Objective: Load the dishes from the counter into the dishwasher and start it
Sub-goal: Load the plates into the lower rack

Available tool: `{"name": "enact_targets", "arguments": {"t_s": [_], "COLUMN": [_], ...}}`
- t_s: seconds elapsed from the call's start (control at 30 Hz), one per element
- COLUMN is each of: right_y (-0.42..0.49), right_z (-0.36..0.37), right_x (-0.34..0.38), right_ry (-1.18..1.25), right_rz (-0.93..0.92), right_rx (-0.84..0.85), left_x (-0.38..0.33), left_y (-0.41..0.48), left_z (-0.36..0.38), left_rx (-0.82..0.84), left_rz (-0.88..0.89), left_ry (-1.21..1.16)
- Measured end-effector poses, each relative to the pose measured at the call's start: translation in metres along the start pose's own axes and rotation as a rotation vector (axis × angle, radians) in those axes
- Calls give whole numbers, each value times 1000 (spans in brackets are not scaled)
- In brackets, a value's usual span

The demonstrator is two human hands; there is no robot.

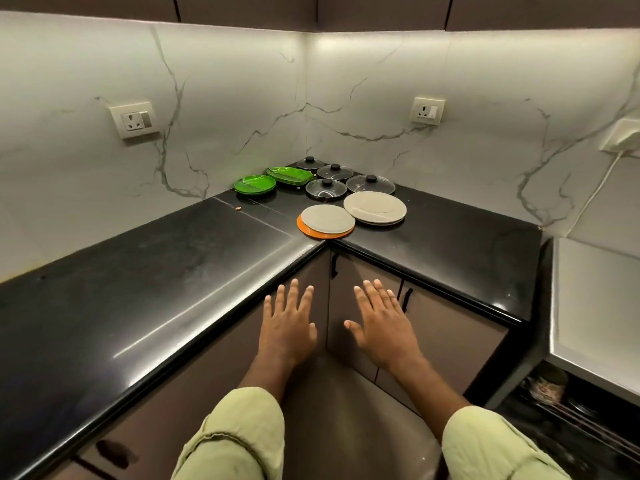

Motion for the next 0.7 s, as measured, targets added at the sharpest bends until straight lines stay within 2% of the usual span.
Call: {"name": "enact_targets", "arguments": {"t_s": [0.23,0.7], "right_y": [73,237], "right_z": [15,45], "right_x": [-2,-63], "right_ry": [-11,19], "right_rz": [-12,-51], "right_rx": [5,39], "left_x": [15,40], "left_y": [54,214], "left_z": [9,8], "left_rx": [22,59], "left_rz": [30,-66], "left_ry": [7,35]}}
Point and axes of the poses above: each hand's wrist, its own y-axis towards the middle knuckle, its own z-axis out of the palm, x = y × z, the point moved 7 cm from there along y, towards the middle knuckle, and after that the axes turned 5 degrees about x, right-handed, at the moved point
